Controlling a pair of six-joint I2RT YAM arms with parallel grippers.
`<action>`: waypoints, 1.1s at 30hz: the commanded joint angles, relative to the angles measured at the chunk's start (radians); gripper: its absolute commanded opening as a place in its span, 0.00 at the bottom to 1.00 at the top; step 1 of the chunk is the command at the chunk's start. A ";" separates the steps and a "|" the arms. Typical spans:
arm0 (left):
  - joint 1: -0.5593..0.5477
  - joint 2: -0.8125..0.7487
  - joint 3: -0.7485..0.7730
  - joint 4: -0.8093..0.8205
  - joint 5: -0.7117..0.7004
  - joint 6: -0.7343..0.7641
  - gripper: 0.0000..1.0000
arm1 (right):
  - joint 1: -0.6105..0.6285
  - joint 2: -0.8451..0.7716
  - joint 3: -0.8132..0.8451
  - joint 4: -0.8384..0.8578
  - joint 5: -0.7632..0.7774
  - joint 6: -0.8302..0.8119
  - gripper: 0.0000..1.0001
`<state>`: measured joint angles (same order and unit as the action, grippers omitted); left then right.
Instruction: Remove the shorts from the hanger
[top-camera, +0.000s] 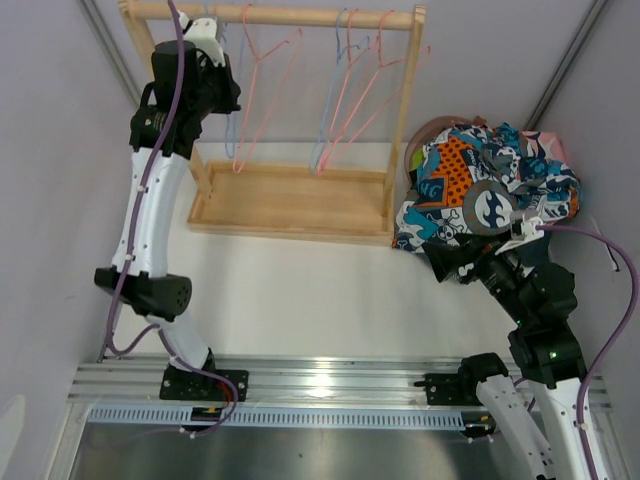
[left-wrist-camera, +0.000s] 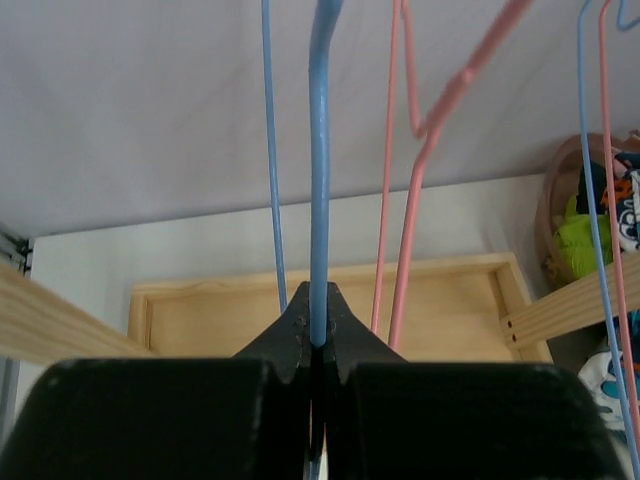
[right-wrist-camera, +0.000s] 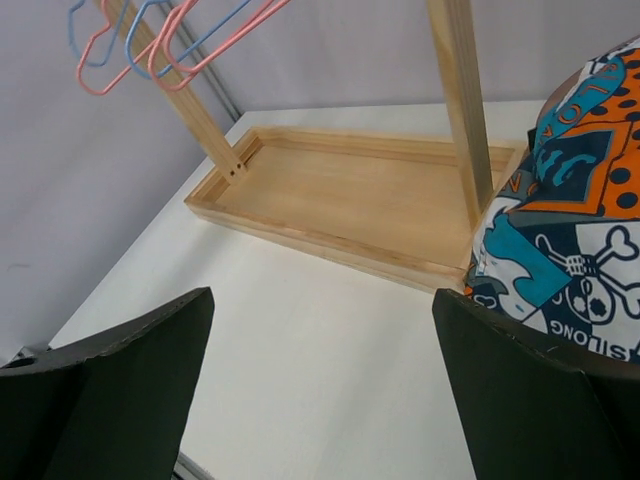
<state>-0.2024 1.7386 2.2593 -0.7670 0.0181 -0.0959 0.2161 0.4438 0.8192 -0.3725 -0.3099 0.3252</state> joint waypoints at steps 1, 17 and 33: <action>0.015 0.102 0.211 -0.003 0.040 0.009 0.00 | 0.006 -0.001 0.027 0.020 -0.057 0.006 0.99; 0.023 0.139 0.037 0.000 0.000 -0.039 0.32 | 0.006 -0.027 0.074 -0.049 -0.047 -0.008 0.99; -0.012 -0.515 -0.418 -0.057 0.057 -0.090 0.99 | 0.006 0.022 0.113 -0.138 -0.012 0.024 0.99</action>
<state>-0.1940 1.3720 1.9285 -0.8093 0.0460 -0.1577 0.2188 0.4164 0.8703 -0.4782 -0.3382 0.3256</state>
